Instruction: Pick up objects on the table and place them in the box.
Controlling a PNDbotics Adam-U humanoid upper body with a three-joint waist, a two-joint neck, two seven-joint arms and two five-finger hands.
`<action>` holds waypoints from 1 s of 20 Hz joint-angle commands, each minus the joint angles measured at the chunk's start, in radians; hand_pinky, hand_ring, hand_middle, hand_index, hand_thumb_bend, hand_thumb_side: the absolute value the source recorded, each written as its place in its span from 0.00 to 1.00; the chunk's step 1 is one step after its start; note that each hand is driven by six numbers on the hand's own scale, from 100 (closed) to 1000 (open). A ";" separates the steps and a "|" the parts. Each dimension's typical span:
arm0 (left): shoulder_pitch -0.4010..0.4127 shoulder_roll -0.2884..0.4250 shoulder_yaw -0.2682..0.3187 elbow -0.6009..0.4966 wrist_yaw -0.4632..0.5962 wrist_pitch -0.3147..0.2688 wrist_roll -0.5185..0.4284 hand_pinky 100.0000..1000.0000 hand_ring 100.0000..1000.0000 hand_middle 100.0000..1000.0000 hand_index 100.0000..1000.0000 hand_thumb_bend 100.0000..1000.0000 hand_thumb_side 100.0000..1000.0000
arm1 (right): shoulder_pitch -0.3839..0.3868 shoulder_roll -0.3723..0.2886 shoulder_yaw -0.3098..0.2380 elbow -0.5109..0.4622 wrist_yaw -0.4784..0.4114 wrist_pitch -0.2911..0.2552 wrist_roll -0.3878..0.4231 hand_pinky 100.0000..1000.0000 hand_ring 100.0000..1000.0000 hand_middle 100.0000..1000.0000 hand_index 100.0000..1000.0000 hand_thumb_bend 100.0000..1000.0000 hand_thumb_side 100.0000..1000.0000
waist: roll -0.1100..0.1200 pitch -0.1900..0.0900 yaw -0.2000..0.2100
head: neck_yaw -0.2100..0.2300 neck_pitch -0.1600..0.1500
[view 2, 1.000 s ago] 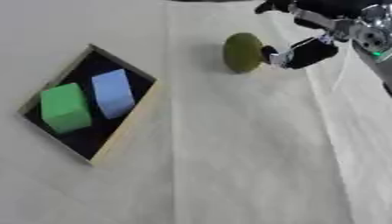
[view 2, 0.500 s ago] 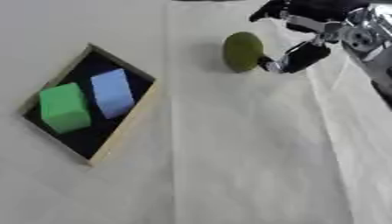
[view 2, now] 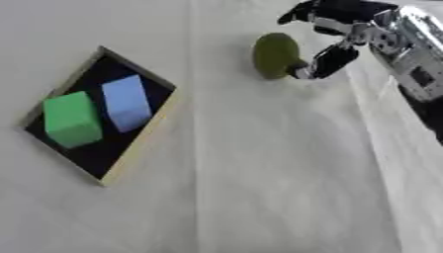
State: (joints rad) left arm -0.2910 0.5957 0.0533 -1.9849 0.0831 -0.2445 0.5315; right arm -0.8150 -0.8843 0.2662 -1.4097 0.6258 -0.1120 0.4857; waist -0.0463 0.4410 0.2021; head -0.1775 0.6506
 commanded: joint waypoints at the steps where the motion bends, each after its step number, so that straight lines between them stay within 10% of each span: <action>1: -0.009 0.013 0.004 -0.015 0.004 -0.001 -0.002 0.74 0.78 0.75 0.79 0.19 0.75 | -0.028 -0.001 -0.014 0.049 0.030 0.003 -0.025 0.96 1.00 0.88 0.94 0.24 0.27 | 0.009 -0.002 0.004 | -0.002 -0.007; 15: -0.017 0.010 0.002 -0.015 0.004 0.001 0.000 0.74 0.78 0.75 0.79 0.18 0.76 | -0.049 0.032 -0.015 0.120 0.007 0.008 -0.047 0.94 0.99 0.77 0.85 0.06 0.13 | 0.007 0.029 0.008 | -0.008 -0.010; 20: -0.017 0.010 0.002 -0.015 0.004 0.001 0.000 0.74 0.78 0.75 0.79 0.18 0.76 | -0.048 0.035 -0.023 0.095 -0.021 0.016 -0.088 0.83 0.75 0.55 0.68 0.04 0.00 | 0.010 0.028 0.008 | -0.005 -0.007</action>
State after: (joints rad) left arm -0.2998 0.5877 0.0478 -1.9849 0.0833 -0.2443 0.5314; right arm -0.8532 -0.8305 0.2545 -1.2987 0.6168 -0.0985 0.4103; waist -0.0463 0.4757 0.2089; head -0.1826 0.6487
